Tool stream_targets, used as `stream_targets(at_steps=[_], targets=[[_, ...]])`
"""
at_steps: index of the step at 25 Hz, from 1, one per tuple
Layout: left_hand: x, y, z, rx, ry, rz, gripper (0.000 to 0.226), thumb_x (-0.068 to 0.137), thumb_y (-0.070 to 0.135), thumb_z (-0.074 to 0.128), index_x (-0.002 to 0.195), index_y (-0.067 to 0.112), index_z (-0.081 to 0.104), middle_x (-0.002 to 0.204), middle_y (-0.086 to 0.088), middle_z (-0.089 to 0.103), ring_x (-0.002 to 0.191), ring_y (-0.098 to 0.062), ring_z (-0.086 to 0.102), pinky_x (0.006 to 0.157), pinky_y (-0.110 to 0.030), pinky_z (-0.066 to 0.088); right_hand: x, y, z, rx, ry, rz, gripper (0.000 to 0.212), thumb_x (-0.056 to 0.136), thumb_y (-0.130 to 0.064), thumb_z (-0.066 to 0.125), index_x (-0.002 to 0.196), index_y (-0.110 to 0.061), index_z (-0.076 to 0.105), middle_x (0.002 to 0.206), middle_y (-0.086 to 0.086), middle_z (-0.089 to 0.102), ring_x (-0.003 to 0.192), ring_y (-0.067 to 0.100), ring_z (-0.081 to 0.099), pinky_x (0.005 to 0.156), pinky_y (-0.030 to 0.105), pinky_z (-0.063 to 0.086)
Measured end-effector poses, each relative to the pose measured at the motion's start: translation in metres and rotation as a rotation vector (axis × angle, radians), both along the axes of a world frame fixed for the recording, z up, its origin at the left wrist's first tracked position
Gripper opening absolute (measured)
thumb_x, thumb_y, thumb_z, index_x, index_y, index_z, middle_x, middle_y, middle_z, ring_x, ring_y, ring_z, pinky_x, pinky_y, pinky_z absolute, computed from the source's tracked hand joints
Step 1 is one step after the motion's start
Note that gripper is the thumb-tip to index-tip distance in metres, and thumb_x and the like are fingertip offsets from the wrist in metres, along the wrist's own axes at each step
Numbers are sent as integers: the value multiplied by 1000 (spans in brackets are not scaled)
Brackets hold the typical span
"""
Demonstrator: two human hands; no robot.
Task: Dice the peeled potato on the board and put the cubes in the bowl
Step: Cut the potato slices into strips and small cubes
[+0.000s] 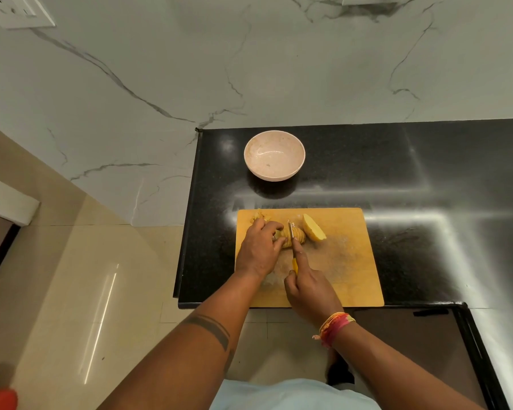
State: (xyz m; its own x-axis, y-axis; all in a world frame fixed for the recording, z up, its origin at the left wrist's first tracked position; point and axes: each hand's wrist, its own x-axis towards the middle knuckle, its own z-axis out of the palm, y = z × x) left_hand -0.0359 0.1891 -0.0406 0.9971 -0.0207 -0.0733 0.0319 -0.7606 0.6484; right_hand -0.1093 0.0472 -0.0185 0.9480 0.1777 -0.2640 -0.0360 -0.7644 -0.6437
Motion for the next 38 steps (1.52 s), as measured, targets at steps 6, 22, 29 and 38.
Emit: stream_targets(at_steps=[6,22,29,38], targets=[[-3,-1,5,-115,30,75,25,97,22,67,122,25,65,117,7,56,102,-7,59,81,-10,45,-7,4,3,4,25,39,79,100,-20,44,163,-28,-4,63,-4,58,51,14,52,47,29,39],[-37,9,10,-267,192,375,27,92,13,67,112,29,59,87,3,65,79,-10,64,63,-20,48,-15,8,4,-39,73,141,76,102,-23,40,163,-30,-5,66,-3,58,55,14,53,48,27,33],[-61,22,1,6,137,199,39,97,28,62,135,28,54,119,1,50,97,-13,57,79,-26,52,-31,12,-4,-58,134,172,77,103,-24,40,162,-27,-9,69,-2,58,57,17,55,49,28,34],[-55,24,5,94,165,120,51,100,31,61,149,25,48,128,1,45,109,-15,53,94,-27,46,-27,16,-4,-74,111,188,76,102,-23,39,163,-27,-8,66,-2,57,55,15,53,49,30,38]])
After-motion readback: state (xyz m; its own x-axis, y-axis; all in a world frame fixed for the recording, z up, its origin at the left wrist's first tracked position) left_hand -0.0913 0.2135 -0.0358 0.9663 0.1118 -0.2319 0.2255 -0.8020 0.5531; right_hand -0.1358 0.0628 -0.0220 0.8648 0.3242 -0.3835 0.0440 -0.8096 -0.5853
